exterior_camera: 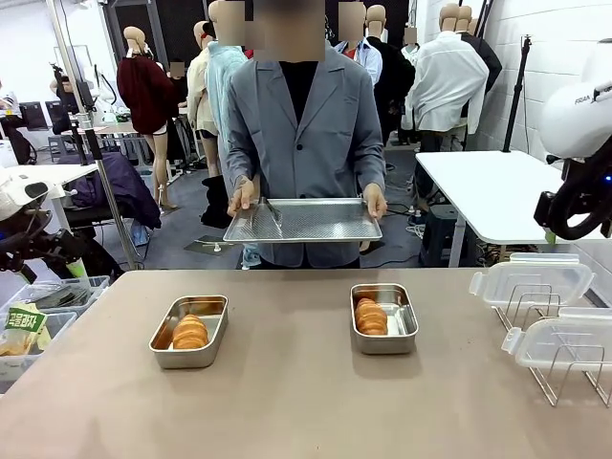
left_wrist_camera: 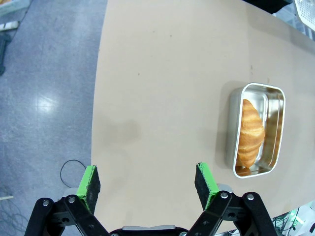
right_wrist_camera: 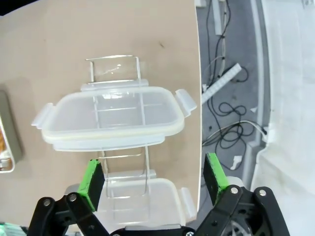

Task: Place the bread in airtight containers.
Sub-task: Pick up one Airtight Container lid and hand it to the human.

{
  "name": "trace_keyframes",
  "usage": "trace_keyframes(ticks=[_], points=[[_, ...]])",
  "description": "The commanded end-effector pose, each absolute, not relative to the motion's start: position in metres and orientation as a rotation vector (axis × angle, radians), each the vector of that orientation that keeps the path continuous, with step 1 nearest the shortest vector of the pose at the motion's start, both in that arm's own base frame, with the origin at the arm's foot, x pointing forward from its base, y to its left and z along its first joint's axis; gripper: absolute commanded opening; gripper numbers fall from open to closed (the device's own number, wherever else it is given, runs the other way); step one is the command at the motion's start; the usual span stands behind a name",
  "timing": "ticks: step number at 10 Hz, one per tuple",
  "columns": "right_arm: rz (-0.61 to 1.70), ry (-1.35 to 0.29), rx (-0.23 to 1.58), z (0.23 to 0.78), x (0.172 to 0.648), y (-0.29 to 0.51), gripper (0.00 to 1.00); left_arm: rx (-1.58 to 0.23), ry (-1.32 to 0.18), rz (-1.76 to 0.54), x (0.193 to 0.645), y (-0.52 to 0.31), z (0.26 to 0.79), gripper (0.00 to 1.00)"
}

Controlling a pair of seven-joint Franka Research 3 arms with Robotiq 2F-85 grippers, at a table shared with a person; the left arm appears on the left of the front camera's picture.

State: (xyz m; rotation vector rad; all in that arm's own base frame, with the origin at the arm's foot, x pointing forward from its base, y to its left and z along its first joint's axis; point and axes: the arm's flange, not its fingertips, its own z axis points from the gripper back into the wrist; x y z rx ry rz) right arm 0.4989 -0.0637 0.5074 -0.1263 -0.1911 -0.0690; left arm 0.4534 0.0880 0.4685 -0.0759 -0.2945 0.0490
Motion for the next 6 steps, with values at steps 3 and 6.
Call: trace_keyframes(ticks=[3, 6], points=[[-0.084, -0.198, -0.144, 0.5110, 0.4968, -0.0559, 1.00, -0.077, -0.296, 0.068, 0.4529, 0.0879, 0.4696, 1.00], [-0.084, -0.198, -0.144, 0.5110, 0.4968, -0.0559, 1.00, -0.077, -0.296, 0.068, 0.4529, 0.0879, 0.4696, 1.00]])
